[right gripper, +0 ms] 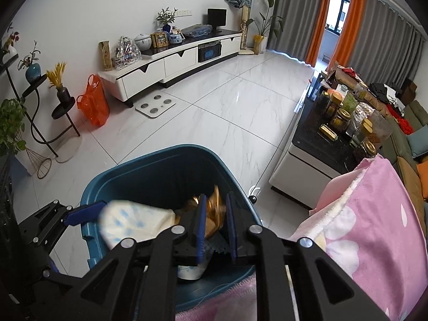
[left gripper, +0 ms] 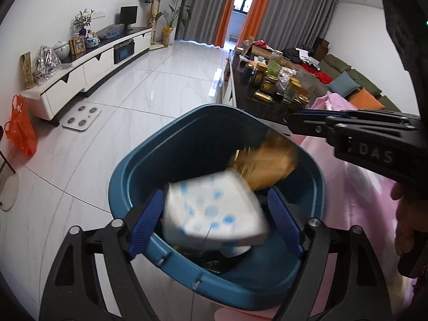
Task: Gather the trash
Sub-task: 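Carry the blue-dotted paper and gold wrapper over the teal bin and open both grippers, then move both grippers back over the table toward the orange peels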
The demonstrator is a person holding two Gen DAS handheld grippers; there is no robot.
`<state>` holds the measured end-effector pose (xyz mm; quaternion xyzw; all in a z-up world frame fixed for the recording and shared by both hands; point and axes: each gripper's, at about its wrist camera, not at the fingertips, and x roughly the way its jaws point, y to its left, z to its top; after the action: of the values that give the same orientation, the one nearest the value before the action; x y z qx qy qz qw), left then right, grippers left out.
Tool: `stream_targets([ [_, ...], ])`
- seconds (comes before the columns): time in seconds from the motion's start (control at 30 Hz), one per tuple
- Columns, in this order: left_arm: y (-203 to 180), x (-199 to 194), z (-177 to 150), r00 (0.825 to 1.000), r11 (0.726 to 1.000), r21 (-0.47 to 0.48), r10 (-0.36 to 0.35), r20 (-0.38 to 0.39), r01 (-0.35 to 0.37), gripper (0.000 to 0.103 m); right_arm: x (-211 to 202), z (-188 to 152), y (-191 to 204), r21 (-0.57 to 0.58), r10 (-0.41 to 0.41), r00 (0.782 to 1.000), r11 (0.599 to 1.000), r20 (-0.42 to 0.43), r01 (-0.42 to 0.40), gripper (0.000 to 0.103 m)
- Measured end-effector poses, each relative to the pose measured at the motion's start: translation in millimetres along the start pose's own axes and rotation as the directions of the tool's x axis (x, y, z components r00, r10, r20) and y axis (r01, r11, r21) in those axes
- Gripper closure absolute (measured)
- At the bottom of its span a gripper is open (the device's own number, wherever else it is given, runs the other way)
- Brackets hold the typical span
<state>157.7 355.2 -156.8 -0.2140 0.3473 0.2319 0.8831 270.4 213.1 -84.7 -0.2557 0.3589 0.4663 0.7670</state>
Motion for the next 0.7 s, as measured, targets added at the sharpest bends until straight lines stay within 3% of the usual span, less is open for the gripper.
stream_targets([
  [0.07, 0.0, 2.2, 2.6, 1.000, 1.000, 0.006, 0.002, 0.005, -0.002, 0.015, -0.2, 1.4, -1.8, 0.009, -0.005, 1.000, 1.000, 0.003, 0.005, 0.080],
  [0.27, 2.1, -24.2, 2.6, 0.998, 0.999, 0.000, 0.036, 0.058, -0.036, 0.013, -15.2, 0.9, -7.7, 0.020, -0.012, 0.999, 1.000, 0.048, 0.011, 0.079],
  [0.47, 7.0, -90.6, 1.0, 0.983, 0.998, -0.010, 0.062, 0.175, -0.061, 0.008, -52.2, -5.2, -11.0, 0.023, -0.036, 0.992, 0.999, 0.125, 0.034, 0.069],
  [0.63, -1.8, -143.7, 0.9, 0.968, 0.999, 0.013, 0.039, 0.249, -0.043, 0.006, -94.2, -19.7, -12.5, 0.030, -0.057, 0.977, 0.998, 0.207, 0.051, 0.058],
  [0.7, -10.4, -162.1, 0.3, 0.961, 0.999, 0.028, 0.019, 0.277, -0.028, 0.006, -111.5, -29.8, -14.5, 0.042, -0.068, 0.969, 0.997, 0.237, 0.060, 0.057],
])
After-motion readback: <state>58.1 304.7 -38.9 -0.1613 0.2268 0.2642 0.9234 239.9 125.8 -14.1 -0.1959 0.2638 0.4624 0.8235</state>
